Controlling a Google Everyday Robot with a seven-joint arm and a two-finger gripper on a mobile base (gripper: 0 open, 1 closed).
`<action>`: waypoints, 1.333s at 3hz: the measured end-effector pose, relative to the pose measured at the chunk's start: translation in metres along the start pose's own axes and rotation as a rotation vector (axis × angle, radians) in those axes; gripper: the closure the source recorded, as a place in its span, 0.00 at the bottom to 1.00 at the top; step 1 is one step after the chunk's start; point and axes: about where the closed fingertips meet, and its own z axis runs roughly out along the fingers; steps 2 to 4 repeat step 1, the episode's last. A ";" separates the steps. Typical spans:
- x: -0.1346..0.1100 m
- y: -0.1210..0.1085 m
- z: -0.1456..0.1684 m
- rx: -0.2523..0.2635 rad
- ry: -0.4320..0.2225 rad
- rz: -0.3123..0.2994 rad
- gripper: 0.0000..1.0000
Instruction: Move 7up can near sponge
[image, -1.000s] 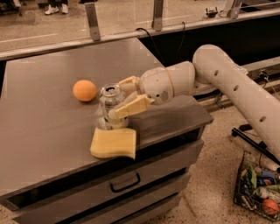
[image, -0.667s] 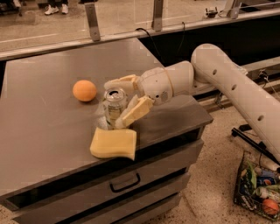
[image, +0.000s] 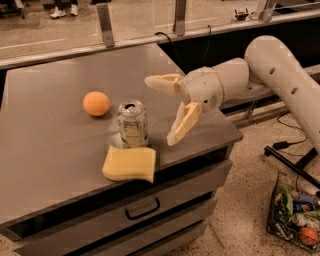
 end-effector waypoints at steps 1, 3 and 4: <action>-0.001 0.001 -0.001 -0.007 0.002 -0.001 0.00; -0.001 0.001 -0.001 -0.007 0.002 -0.001 0.00; -0.001 0.001 -0.001 -0.007 0.002 -0.001 0.00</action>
Offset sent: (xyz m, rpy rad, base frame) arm 0.0000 0.0000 0.0000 0.0000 0.0000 0.0000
